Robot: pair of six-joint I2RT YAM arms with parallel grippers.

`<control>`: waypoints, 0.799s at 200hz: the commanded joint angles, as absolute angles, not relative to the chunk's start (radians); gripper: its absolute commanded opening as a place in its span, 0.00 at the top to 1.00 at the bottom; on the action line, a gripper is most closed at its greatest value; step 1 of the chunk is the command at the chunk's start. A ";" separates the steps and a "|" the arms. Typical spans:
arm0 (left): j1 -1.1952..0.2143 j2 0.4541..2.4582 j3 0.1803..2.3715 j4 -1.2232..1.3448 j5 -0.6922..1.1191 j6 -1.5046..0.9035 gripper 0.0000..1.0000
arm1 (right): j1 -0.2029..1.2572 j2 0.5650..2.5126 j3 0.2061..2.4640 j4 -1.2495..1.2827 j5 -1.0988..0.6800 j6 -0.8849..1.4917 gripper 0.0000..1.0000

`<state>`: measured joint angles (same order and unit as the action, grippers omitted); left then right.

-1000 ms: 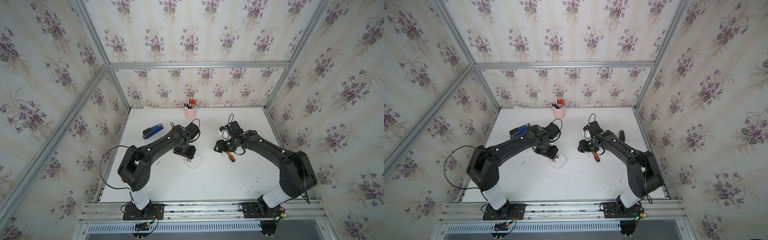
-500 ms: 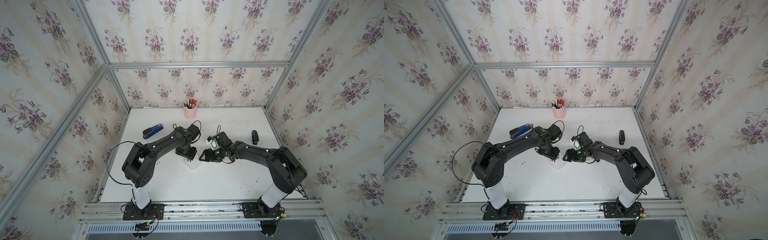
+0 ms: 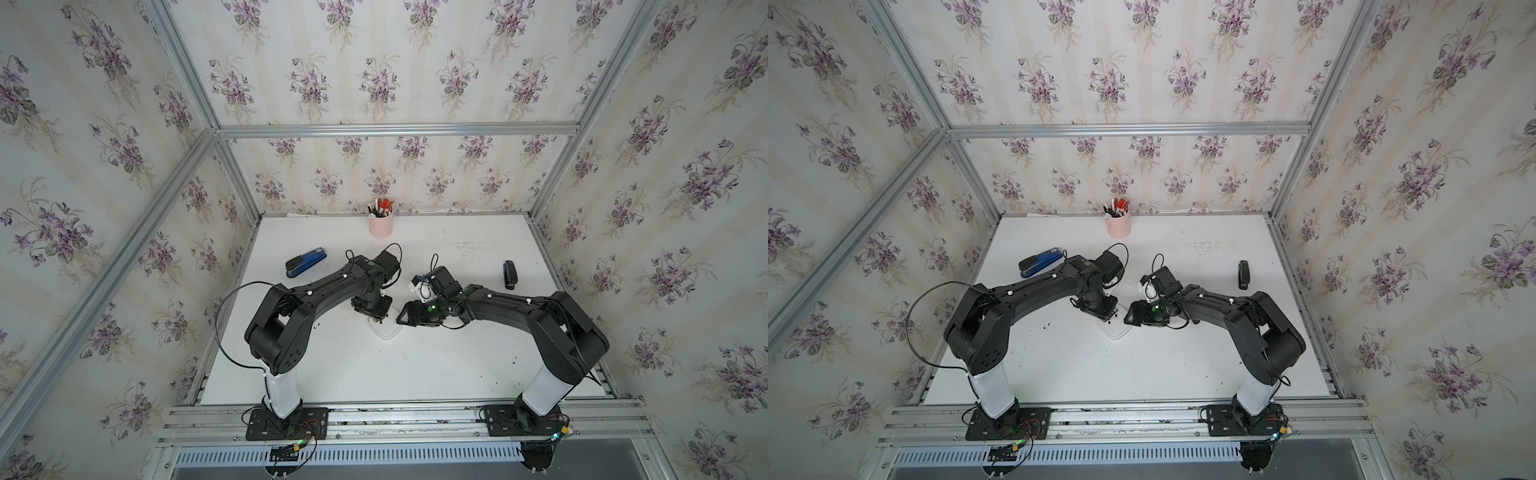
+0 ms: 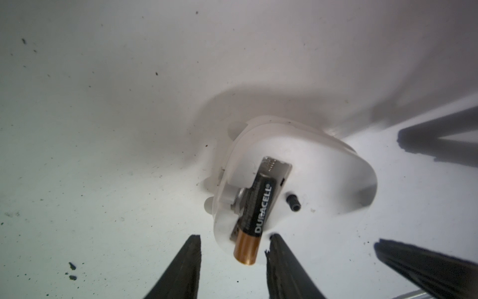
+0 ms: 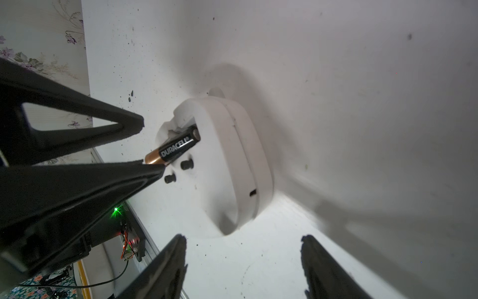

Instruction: Remove the battery from the alarm

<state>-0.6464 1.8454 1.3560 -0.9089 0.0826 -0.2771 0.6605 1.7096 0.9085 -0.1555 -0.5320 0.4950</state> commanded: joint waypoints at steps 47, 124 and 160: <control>-0.647 1.867 1.355 -0.892 0.083 -0.280 0.54 | 0.661 1.713 0.905 -0.139 -0.522 0.486 0.28; -0.649 1.877 1.354 -0.891 0.096 -0.275 0.59 | 0.662 1.713 0.899 -0.147 -0.517 0.482 0.29; -0.649 1.879 1.349 -0.893 0.094 -0.278 0.63 | 0.661 1.717 0.897 -0.149 -0.515 0.480 0.29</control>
